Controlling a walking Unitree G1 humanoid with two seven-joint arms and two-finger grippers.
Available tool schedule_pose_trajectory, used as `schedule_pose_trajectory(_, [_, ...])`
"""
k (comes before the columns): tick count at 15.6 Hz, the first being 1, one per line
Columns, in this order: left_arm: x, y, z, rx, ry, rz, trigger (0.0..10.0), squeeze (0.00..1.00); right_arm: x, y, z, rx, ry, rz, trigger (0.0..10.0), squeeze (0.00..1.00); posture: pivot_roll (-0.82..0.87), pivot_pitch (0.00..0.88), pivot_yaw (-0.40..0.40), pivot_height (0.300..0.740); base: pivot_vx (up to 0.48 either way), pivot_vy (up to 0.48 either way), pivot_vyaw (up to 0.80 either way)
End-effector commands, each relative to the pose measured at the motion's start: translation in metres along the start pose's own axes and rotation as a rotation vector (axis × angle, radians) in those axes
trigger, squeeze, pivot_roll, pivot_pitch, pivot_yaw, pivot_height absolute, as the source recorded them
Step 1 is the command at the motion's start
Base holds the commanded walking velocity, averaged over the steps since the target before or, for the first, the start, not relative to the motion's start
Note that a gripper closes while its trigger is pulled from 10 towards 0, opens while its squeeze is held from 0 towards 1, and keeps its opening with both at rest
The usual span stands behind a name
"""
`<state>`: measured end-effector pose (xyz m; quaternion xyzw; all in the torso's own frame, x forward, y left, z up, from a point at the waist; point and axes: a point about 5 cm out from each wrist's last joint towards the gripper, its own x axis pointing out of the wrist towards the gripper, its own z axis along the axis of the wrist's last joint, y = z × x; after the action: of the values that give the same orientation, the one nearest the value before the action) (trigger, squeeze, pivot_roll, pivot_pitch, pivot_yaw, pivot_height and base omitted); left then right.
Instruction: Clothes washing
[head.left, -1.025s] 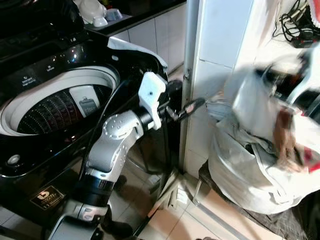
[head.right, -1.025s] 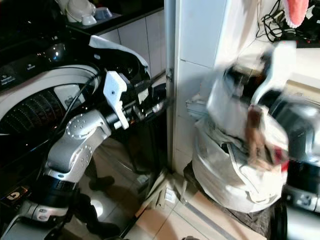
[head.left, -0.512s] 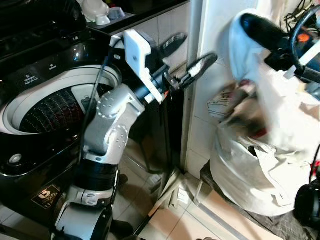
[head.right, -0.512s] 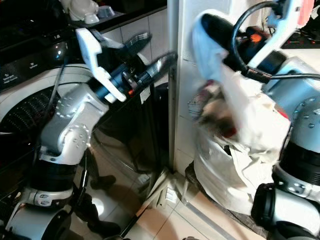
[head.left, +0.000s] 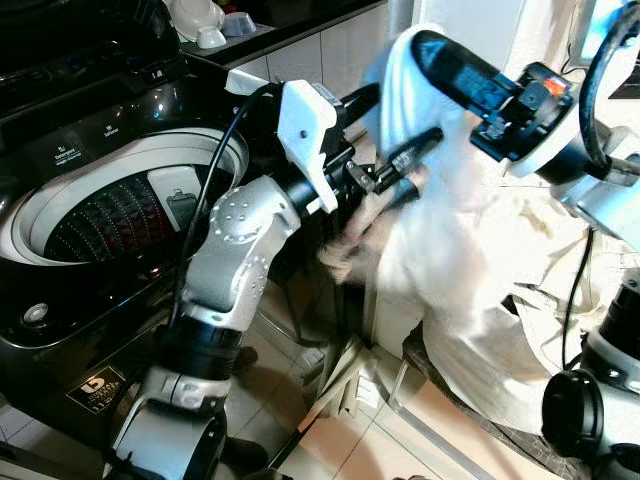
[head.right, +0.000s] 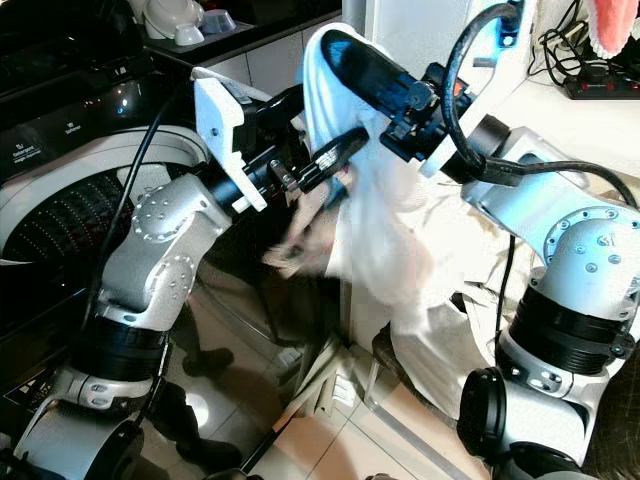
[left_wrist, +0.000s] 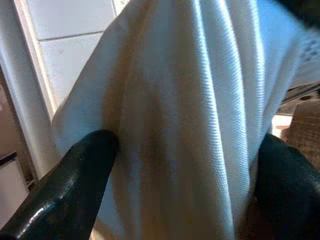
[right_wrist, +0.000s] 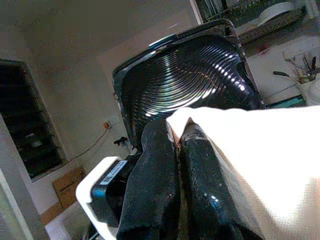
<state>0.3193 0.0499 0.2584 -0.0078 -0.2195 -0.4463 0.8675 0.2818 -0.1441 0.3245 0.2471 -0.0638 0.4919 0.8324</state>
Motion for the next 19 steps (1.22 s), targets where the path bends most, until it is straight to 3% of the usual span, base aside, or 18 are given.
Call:
schedule_pose_trajectory(1, [0.002, 0.001, 0.003, -0.01, -0.019, 0.002, 10.0, 0.0, 0.002, 0.009, 0.001, -0.014, 0.003, 0.043, 0.0, 0.0, -0.12, 0.0, 0.072, 0.74, 0.0, 0.0, 0.0])
schedule_pose_trajectory(3, [0.002, -0.002, 0.005, -0.024, -0.036, -0.028, 10.0, 0.0, 0.002, 0.009, 0.0, -0.008, 0.004, 0.04, 0.0, 0.0, -0.12, 0.0, 0.072, 0.74, 0.0, 0.0, 0.0])
schedule_pose_trajectory(4, [0.001, -0.003, 0.004, -0.03, -0.034, -0.034, 6.5, 0.0, 0.002, 0.009, 0.0, -0.006, 0.004, 0.038, 0.0, 0.0, -0.12, 0.0, 0.072, 0.74, 0.0, 0.0, 0.0])
schedule_pose_trajectory(5, [0.001, -0.002, 0.001, -0.027, -0.022, -0.021, 0.0, 0.0, 0.002, 0.01, 0.0, -0.004, 0.005, 0.036, 0.0, 0.0, -0.12, 0.0, 0.072, 0.74, 0.0, 0.0, 0.0])
schedule_pose_trajectory(19, [-0.003, 0.01, -0.005, -0.012, 0.026, 0.041, 0.0, 0.0, 0.005, 0.014, -0.006, -0.001, 0.026, 0.02, 0.0, 0.0, -0.12, 0.0, 0.077, 0.74, 0.0, 0.0, 0.0])
